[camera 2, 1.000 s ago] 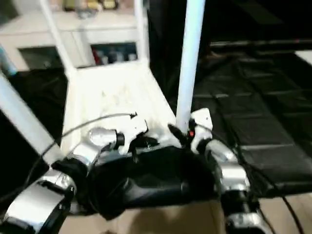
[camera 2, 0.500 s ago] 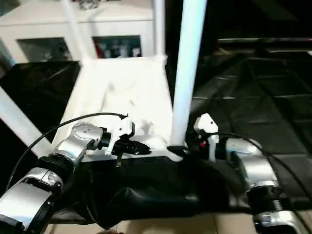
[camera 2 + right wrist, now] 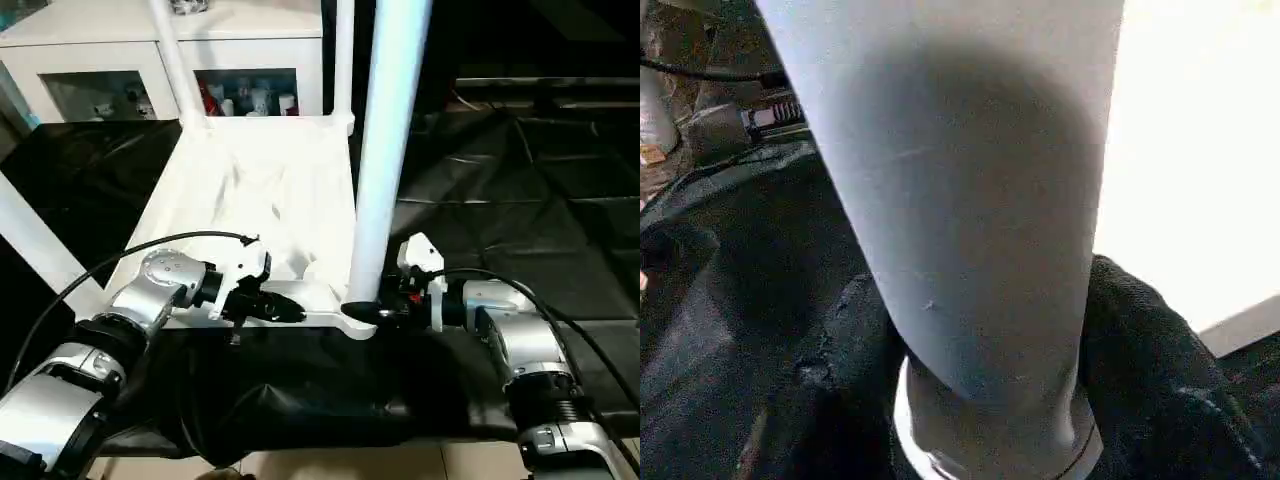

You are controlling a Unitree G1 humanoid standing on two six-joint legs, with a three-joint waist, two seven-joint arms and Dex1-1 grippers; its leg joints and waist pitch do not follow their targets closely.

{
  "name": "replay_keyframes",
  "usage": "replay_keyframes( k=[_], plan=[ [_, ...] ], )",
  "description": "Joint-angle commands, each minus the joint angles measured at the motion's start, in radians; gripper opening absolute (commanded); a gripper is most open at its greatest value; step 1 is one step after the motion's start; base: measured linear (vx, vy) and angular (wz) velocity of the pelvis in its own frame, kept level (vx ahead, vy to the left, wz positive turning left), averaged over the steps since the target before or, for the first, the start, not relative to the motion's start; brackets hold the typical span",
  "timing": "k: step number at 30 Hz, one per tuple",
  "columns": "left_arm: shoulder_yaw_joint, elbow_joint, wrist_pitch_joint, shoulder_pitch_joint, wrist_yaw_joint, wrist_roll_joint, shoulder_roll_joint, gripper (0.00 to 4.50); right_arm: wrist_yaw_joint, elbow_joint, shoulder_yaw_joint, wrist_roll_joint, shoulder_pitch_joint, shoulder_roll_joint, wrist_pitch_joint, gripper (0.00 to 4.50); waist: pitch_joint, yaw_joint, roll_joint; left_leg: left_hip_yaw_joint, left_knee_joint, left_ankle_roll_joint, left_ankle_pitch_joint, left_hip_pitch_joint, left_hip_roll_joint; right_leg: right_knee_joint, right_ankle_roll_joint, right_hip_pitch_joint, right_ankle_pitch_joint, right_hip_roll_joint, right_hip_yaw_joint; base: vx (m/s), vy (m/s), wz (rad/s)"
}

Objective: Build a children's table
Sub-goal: Rotate leg to tighten

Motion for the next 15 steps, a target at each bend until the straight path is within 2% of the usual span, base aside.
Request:
replay_keyframes(
  k=[1, 4, 6, 7, 8, 10, 11, 12, 15],
  plan=[
    [0.000, 0.017, 0.007, -0.023, 0.039, 0.007, -0.018, 0.00, -0.015, -0.009, 0.036, 0.007, 0.033, 0.033, 0.021, 2.13, -0.064, 0.004, -0.026, -0.006, -0.064, 0.122, -0.155, 0.012, 0.042, -0.066, -0.270, 0.045, -0.089, -0.039, 0.038, 0.000, 0.000, 0.00],
    [0.012, 0.034, 0.021, -0.037, 0.118, 0.015, -0.046, 0.00, -0.143, 0.014, 0.022, -0.031, 0.051, 0.081, 0.000, 2.09, -0.059, 0.002, -0.025, -0.006, -0.071, 0.097, -0.198, 0.014, 0.042, -0.074, -0.255, 0.043, -0.164, -0.040, 0.038, 0.000, 0.000, 0.00],
    [0.018, 0.037, 0.034, -0.042, 0.186, 0.017, -0.078, 0.00, -0.279, 0.057, 0.007, -0.069, 0.052, 0.133, -0.012, 2.05, -0.051, -0.006, -0.022, -0.008, -0.081, 0.041, -0.295, 0.022, 0.040, -0.091, -0.220, 0.036, -0.317, -0.041, 0.039, 0.000, 0.000, 0.00],
    [0.019, 0.037, 0.037, -0.043, 0.213, 0.019, -0.092, 0.00, -0.332, 0.075, -0.001, -0.080, 0.048, 0.152, -0.010, 2.04, -0.050, -0.009, -0.020, -0.012, -0.084, 0.025, -0.314, 0.023, 0.040, -0.093, -0.209, 0.035, -0.350, -0.044, 0.039, 0.000, 0.000, 0.00],
    [0.018, 0.031, 0.041, -0.042, 0.253, 0.023, -0.118, 0.00, -0.423, 0.102, -0.017, -0.090, 0.038, 0.192, 0.006, 2.04, -0.045, -0.018, -0.022, -0.016, -0.089, 0.007, -0.346, 0.017, 0.038, -0.098, -0.182, 0.038, -0.407, -0.043, 0.037, 0.000, 0.000, 0.00],
    [0.012, 0.019, 0.056, -0.036, 0.266, 0.023, -0.145, 0.00, -0.483, 0.116, -0.028, -0.086, 0.030, 0.237, 0.005, 2.02, -0.043, -0.032, -0.022, -0.021, -0.094, -0.014, -0.396, 0.020, 0.035, -0.106, -0.150, 0.036, -0.476, -0.042, 0.034, 0.000, 0.000, 0.00],
    [0.006, 0.015, 0.058, -0.032, 0.285, 0.029, -0.160, 0.00, -0.528, 0.127, -0.033, -0.091, 0.020, 0.265, 0.002, 2.01, -0.042, -0.040, -0.013, -0.024, -0.094, -0.019, -0.429, 0.025, 0.033, -0.113, -0.138, 0.032, -0.509, -0.043, 0.032, 0.000, 0.000, 0.00],
    [0.002, 0.014, 0.058, -0.030, 0.298, 0.034, -0.170, 0.00, -0.559, 0.135, -0.036, -0.094, 0.013, 0.284, 0.000, 2.00, -0.042, -0.050, -0.015, -0.027, -0.097, -0.021, -0.444, 0.022, 0.033, -0.117, -0.129, 0.034, -0.517, -0.042, 0.030, 0.000, 0.000, 0.00],
    [-0.007, 0.009, 0.060, -0.025, 0.331, 0.041, -0.201, 0.00, -0.630, 0.153, -0.025, -0.111, -0.012, 0.341, -0.004, 2.00, -0.044, -0.063, -0.015, -0.030, -0.102, -0.021, -0.450, 0.019, 0.032, -0.119, -0.126, 0.035, -0.495, -0.041, 0.027, 0.000, 0.000, 0.00]
  ],
)
